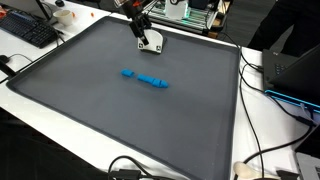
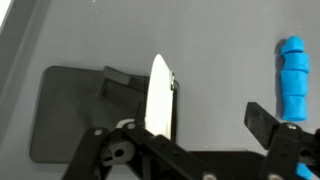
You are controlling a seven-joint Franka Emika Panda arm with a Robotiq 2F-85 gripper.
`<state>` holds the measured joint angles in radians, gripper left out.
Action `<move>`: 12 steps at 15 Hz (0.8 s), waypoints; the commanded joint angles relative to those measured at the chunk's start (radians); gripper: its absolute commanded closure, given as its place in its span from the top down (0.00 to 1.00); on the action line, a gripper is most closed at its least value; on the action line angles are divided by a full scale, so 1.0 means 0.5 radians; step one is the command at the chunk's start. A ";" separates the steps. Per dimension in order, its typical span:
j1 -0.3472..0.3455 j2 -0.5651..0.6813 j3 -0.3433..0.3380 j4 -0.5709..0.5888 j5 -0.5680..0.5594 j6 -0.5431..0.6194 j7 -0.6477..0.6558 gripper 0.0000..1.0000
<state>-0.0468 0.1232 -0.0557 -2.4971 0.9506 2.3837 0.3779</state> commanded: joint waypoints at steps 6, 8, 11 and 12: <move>0.000 -0.247 -0.029 -0.039 -0.486 -0.117 0.399 1.00; -0.002 -0.325 -0.018 -0.028 -0.610 -0.142 0.484 1.00; 0.008 -0.428 0.019 0.019 -0.836 -0.219 0.542 1.00; 0.010 -0.459 0.033 0.036 -0.899 -0.252 0.565 1.00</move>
<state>-0.0457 -0.0412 -0.0535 -2.4833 0.5954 2.3111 0.6119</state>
